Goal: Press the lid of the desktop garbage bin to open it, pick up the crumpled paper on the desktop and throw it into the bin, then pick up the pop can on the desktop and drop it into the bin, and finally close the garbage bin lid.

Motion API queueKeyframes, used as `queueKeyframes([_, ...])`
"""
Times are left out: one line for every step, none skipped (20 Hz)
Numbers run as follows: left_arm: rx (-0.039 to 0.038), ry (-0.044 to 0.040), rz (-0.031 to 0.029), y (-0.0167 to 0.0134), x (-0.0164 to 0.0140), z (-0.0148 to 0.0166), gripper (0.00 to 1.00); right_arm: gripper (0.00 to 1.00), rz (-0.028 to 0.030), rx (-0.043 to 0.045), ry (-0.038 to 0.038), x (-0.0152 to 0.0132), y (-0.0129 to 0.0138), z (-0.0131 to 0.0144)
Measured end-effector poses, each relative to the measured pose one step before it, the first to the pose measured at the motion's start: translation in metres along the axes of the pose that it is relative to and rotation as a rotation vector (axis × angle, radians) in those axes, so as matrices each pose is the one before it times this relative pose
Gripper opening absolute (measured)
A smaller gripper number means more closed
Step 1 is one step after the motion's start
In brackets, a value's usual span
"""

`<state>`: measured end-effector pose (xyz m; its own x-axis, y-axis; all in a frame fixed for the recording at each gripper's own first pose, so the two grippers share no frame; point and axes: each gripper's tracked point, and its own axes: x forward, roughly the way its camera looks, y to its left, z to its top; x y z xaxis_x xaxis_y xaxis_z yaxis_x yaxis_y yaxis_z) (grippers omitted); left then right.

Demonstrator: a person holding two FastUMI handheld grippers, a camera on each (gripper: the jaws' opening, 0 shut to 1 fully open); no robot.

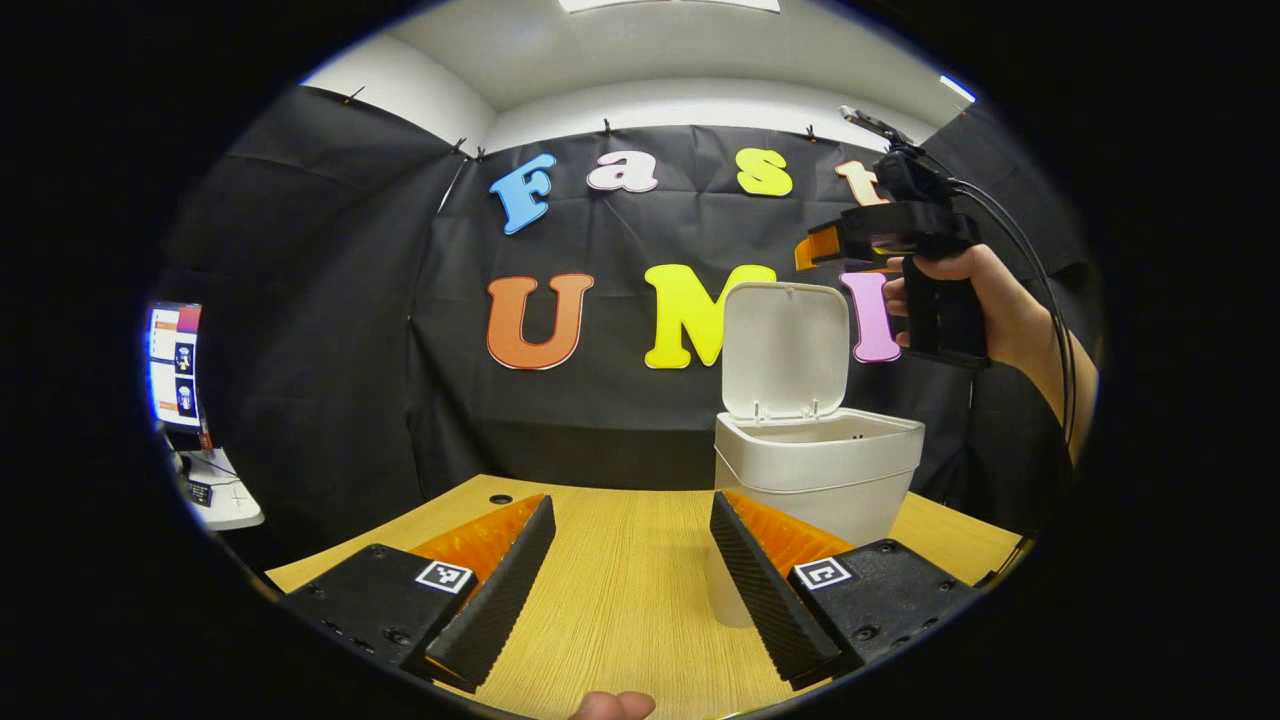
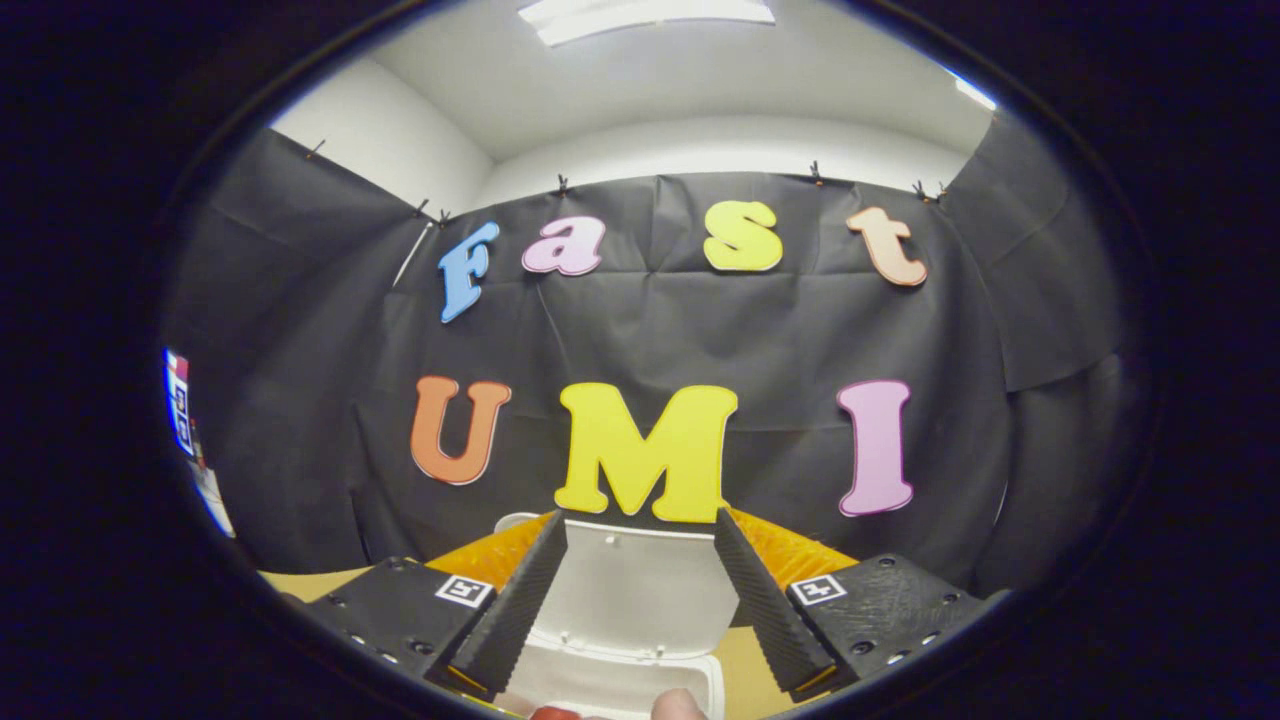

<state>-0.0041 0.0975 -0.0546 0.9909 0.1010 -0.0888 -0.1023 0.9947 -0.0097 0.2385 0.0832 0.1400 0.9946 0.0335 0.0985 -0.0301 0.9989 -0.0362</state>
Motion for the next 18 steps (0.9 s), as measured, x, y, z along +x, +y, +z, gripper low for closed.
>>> queueKeyframes([-0.00145, 0.00582, -0.00326, 0.00071, -0.00150, -0.00088, 1.00, 0.92, 0.00121, -0.00756, -0.00449, 0.00435, 0.00278, 0.00086])
queueKeyframes([0.00151, -0.00030, 0.00114, 0.00181, -0.00039, -0.00015, 1.00, 0.92, -0.00532, -0.00358, -0.00117, 0.00486, 0.00111, -0.00162])
queueKeyframes([0.00623, -0.00242, 0.00513, 0.00210, -0.00085, 0.00292, 1.00, 0.92, 0.00260, 0.00079, -0.00082, 0.00470, 0.00231, 0.00011])
queueKeyframes([0.00204, -0.00536, 0.00378, 0.00152, -0.00030, 0.00192, 1.00, 0.96, -0.00051, -0.00486, -0.00210, 0.00444, 0.00288, 0.00045])
queueKeyframes([0.00096, 0.00278, 0.00000, -0.00001, -0.00021, -0.00026, 1.00, 0.96, 0.00158, -0.00845, -0.00084, 0.00417, 0.00157, 0.00085])
queueKeyframes([-0.00006, 0.00027, 0.00179, 0.00142, -0.00032, -0.00089, 1.00, 0.94, 0.00387, -0.00158, 0.00158, 0.00593, 0.00261, 0.00218])
queueKeyframes([0.00094, 0.00031, 0.00109, 0.00140, -0.00070, 0.00038, 1.00, 0.96, 0.00097, 0.00768, 0.00395, 0.00536, 0.00135, 0.00154])
queueKeyframes([-0.00029, -0.00184, 0.00339, 0.00178, 0.00050, 0.00220, 1.00, 0.94, -0.00119, 0.01030, 0.00409, 0.00630, -0.00051, -0.00056])
queueKeyframes([-0.00248, -0.00101, 0.00303, 0.00173, 0.00004, 0.00117, 1.00, 0.94, -0.00547, 0.01082, -0.00044, 0.00464, -0.00145, 0.00113])
queueKeyframes([-0.00492, -0.00340, 0.00013, 0.00117, -0.00015, 0.00136, 1.00, 0.94, -0.00742, 0.00531, 0.00019, 0.00622, -0.00118, 0.00087])
queueKeyframes([-0.00394, 0.00061, 0.00119, 0.00140, 0.00056, 0.00012, 1.00, 0.94, -0.00562, 0.00318, 0.00159, 0.00515, -0.00215, -0.00085])
queueKeyframes([-0.00281, 0.00314, 0.00403, 0.00198, 0.00053, -0.00132, 1.00, 0.94, -0.00924, 0.00144, 0.00586, 0.00326, -0.00268, -0.00334])
queueKeyframes([-0.00214, 0.00096, 0.00427, 0.00210, 0.00021, -0.00078, 1.00, 0.96, -0.00458, 0.00632, 0.00684, 0.00259, -0.00208, -0.00236])
queueKeyframes([-0.00441, -0.00226, 0.00179, 0.00132, -0.00044, 0.00116, 1.00, 0.96, 0.00245, 0.01236, 0.00753, 0.00337, 0.00067, -0.00076])
queueKeyframes([-0.00615, -0.00215, 0.00156, 0.00086, 0.00001, 0.00047, 1.00, 0.96, 0.00082, 0.00996, 0.00667, 0.00242, 0.00087, -0.00111])
queueKeyframes([-0.00684, 0.00106, -0.00024, 0.00050, -0.00057, -0.00050, 1.00, 0.96, -0.00071, 0.00076, 0.00442, 0.00056, -0.00099, -0.00163])
queueKeyframes([-0.00390, 0.00279, 0.00029, 0.00041, 0.00095, -0.00120, 1.00, 0.96, -0.00046, -0.00233, 0.00649, 0.00131, -0.00064, -0.00212])
queueKeyframes([-0.00135, 0.00216, -0.00158, -0.00022, 0.00083, -0.00155, 1.00, 0.94, 0.00370, 0.00253, 0.01098, 0.00065, 0.00077, -0.00407])
